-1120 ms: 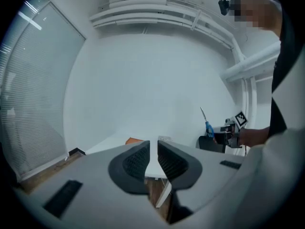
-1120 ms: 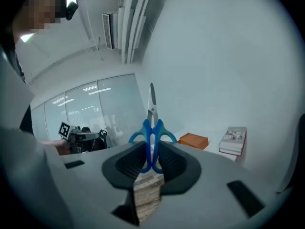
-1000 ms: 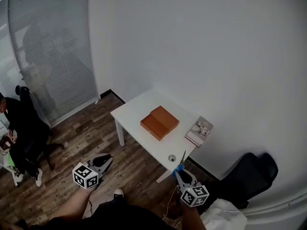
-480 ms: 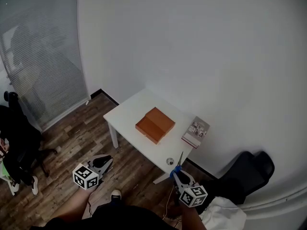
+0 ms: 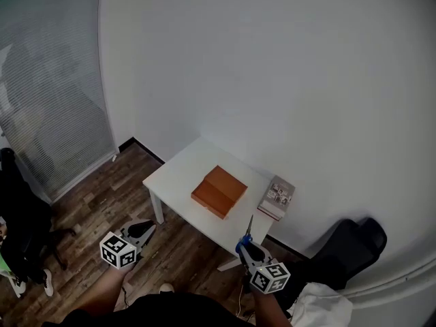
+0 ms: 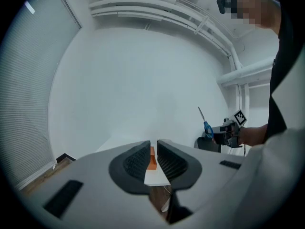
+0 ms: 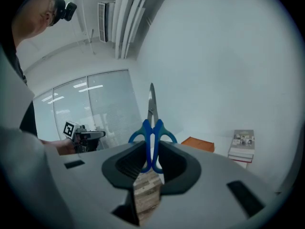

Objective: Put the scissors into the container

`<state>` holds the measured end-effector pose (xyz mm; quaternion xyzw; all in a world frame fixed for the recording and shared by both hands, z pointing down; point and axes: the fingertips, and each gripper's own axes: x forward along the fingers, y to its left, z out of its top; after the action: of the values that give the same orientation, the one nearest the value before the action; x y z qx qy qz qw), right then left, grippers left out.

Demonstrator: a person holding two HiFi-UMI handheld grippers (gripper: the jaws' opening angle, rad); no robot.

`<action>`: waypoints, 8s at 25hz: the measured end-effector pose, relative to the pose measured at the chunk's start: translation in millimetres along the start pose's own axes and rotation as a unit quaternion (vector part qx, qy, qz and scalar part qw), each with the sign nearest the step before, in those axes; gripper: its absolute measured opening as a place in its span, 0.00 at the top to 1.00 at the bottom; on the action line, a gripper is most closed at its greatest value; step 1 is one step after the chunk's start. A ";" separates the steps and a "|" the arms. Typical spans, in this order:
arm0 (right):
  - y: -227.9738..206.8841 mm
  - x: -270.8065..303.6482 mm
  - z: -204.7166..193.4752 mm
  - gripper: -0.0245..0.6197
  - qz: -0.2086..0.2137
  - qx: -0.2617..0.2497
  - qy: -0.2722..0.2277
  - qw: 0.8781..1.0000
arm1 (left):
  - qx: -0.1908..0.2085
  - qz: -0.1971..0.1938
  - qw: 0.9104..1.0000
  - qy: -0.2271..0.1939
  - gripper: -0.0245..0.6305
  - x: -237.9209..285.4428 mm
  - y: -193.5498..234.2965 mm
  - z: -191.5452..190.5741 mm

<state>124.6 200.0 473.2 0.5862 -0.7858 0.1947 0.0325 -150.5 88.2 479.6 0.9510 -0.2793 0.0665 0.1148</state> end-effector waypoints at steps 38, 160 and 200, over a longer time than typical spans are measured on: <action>1.6 108.2 18.4 0.83 -0.053 0.011 0.013 0.998 | -0.023 -0.043 0.999 0.017 0.91 10.8 123.0 -2.4; -234.5 386.6 -222.0 0.83 0.021 -0.076 0.467 0.881 | -0.086 -0.002 0.990 0.108 0.93 276.1 289.1 9.5; -237.2 396.1 -249.8 0.83 0.021 -0.080 0.512 0.855 | -0.100 -0.025 0.985 0.138 0.93 300.0 298.3 -9.5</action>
<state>178.8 -130.2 877.7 0.3827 -0.6833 0.4043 0.4724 -63.6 -308.0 600.1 0.9232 -0.2422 0.1659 0.2481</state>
